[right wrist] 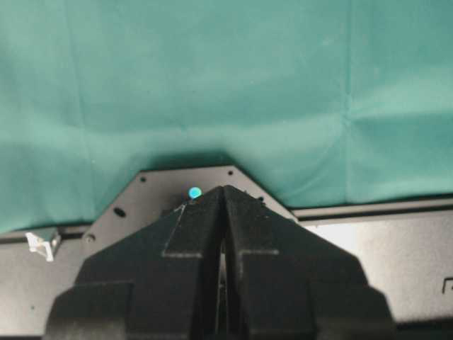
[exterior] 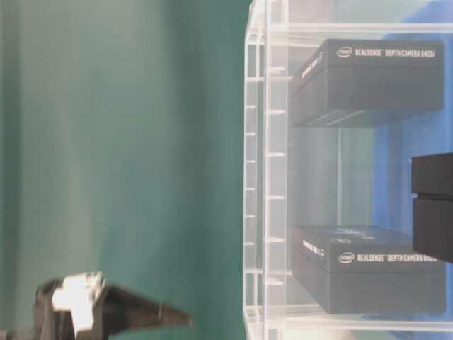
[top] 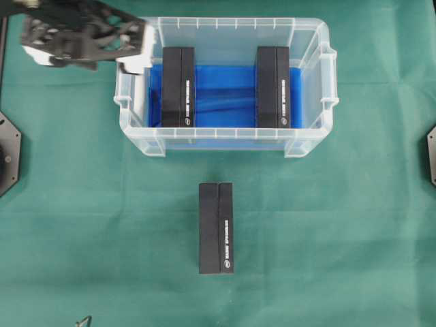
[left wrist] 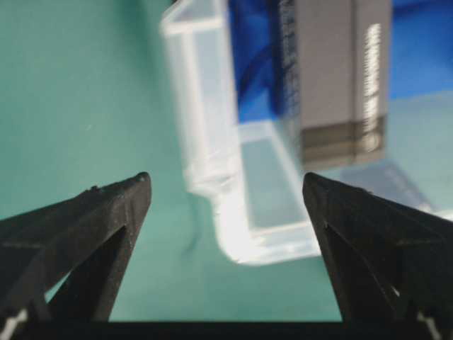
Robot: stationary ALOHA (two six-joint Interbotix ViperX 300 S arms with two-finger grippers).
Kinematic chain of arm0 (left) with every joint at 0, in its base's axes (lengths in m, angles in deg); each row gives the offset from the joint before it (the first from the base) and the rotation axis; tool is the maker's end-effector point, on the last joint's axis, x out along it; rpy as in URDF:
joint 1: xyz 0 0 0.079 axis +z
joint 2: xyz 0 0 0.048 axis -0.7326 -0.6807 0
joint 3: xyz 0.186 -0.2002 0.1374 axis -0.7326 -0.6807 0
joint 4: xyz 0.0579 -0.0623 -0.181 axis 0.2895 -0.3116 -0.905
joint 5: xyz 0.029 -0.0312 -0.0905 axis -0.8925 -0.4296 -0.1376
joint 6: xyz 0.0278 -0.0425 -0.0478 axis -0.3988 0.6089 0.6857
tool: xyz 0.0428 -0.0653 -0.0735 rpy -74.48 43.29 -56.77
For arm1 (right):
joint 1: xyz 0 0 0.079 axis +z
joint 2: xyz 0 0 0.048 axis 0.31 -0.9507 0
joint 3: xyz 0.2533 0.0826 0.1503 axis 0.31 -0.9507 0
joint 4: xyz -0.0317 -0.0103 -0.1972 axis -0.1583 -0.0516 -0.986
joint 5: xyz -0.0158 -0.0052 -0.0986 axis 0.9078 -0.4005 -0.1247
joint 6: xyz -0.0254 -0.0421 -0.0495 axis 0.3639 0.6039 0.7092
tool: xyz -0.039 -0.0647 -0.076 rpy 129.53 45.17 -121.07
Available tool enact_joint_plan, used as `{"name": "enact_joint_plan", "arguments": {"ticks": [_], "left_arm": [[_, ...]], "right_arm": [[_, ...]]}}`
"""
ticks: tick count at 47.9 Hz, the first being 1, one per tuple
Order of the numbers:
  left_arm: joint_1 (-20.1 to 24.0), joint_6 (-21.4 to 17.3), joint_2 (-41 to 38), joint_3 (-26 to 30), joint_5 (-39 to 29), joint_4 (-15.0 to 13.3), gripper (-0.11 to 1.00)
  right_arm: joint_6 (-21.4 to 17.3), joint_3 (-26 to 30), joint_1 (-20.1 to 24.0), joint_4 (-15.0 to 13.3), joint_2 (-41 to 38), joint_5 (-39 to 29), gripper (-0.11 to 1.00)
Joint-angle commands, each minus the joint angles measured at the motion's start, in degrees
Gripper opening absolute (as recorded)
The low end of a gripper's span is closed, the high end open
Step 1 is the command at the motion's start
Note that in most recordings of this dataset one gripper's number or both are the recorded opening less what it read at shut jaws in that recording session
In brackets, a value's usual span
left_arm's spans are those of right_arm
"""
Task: Take the box out of the case with the left arm.
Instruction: 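Move the open left gripper over the left black box in the case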
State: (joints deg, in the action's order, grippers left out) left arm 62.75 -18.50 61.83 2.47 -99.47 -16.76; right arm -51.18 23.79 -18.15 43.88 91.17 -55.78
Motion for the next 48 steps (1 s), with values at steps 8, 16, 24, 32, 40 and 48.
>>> {"name": "enact_joint_plan", "arguments": {"ticks": [8, 16, 24, 32, 40, 48], "left_arm": [[-2.3, 0.2, -6.8, 9.0, 1.3, 0.1, 0.88], [-2.5, 0.3, -10.0, 12.6, 1.3, 0.1, 0.88], [-2.6, 0.1, -11.8, 15.0, 1.3, 0.1, 0.88], [-3.0, 0.1, -12.1, 15.1, 1.1, 0.1, 0.88], [-3.0, 0.3, -11.6, 14.2, 0.5, 0.1, 0.88], [-3.2, 0.4, -11.5, 14.1, 0.4, 0.0, 0.88]], "right_arm": [[0.0, 0.4, 0.0, -0.1, -0.2, 0.1, 0.0], [0.0, 0.5, 0.0, 0.0, -0.2, 0.1, 0.0], [0.0, 0.5, -0.1, 0.1, -0.2, 0.2, 0.0], [0.0, 0.5, -0.1, 0.2, -0.2, 0.5, 0.0], [-0.1, 0.4, -0.1, 0.2, -0.2, 0.7, 0.0], [-0.1, 0.4, -0.1, 0.4, -0.2, 0.7, 0.0]]}}
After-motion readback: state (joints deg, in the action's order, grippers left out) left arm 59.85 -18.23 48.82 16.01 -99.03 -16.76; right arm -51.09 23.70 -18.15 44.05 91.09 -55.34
